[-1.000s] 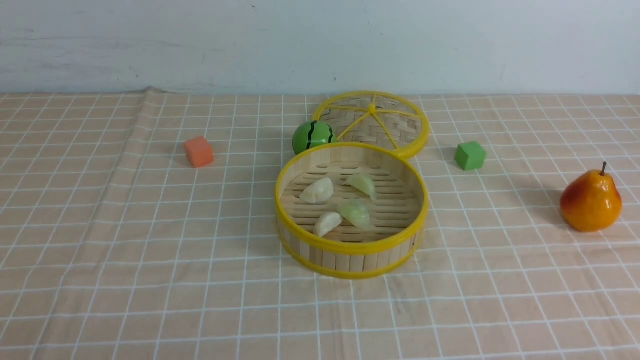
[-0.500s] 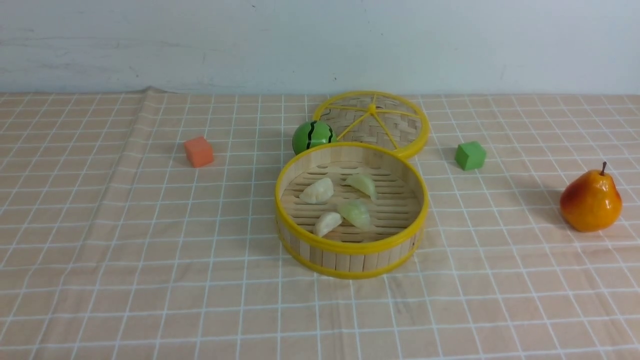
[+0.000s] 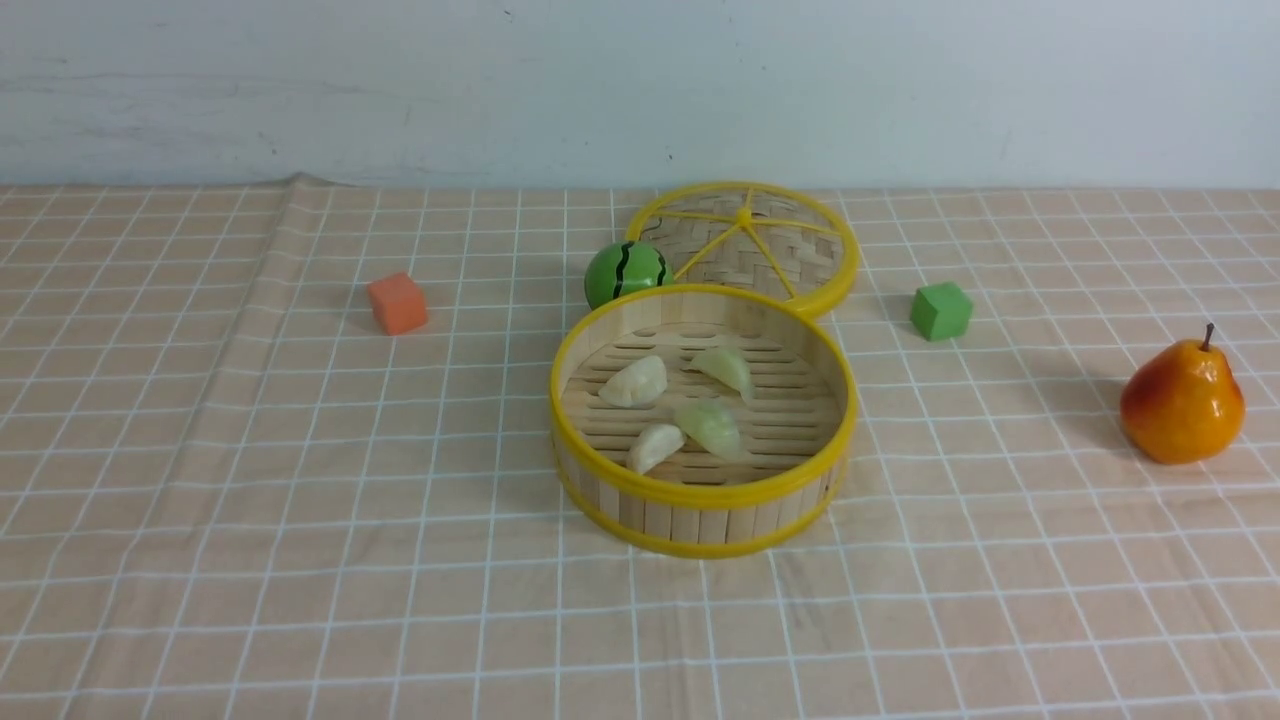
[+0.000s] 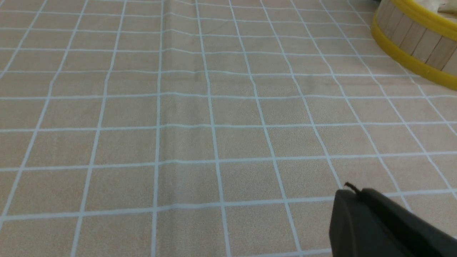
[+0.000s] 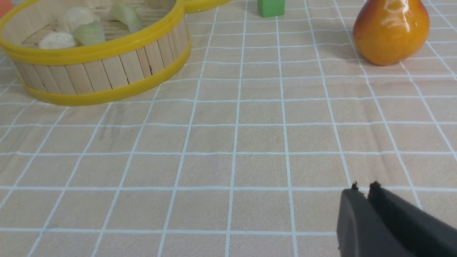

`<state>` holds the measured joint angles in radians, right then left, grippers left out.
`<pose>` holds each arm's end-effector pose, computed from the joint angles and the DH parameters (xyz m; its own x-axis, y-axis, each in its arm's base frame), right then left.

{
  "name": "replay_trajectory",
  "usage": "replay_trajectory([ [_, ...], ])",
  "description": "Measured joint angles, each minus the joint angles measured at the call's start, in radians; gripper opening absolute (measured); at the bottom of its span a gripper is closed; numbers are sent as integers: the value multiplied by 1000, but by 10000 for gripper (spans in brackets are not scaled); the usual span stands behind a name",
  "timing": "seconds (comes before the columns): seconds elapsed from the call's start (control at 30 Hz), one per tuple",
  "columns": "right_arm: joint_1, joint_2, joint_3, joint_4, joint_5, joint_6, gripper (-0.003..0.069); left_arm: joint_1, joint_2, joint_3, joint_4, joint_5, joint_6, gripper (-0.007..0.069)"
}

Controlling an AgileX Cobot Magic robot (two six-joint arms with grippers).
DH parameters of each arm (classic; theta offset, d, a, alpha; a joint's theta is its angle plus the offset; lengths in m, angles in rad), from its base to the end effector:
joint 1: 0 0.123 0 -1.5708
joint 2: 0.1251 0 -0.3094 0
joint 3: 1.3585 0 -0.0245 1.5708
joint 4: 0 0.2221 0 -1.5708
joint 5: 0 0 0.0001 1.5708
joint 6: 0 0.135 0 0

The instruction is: Put the dumplings into the steamer on the table with the brown tablecloth.

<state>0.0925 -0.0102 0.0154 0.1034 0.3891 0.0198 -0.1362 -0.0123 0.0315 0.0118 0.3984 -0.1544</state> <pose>0.0400 0.0090 0.1604 -0.3122 0.0867 -0.9461 -0.0941 0.9881 0.1216 0.0399 -0.0048 0.1535 -0.3369 -0.0982 -0.9364 0.0842 0.9874 -0.1338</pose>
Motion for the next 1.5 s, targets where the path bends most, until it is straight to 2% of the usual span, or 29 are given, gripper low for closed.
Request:
replay_trajectory([
  [1.5,0,0,0,0,0,0,95,0,0,0,-2,0,0,7],
])
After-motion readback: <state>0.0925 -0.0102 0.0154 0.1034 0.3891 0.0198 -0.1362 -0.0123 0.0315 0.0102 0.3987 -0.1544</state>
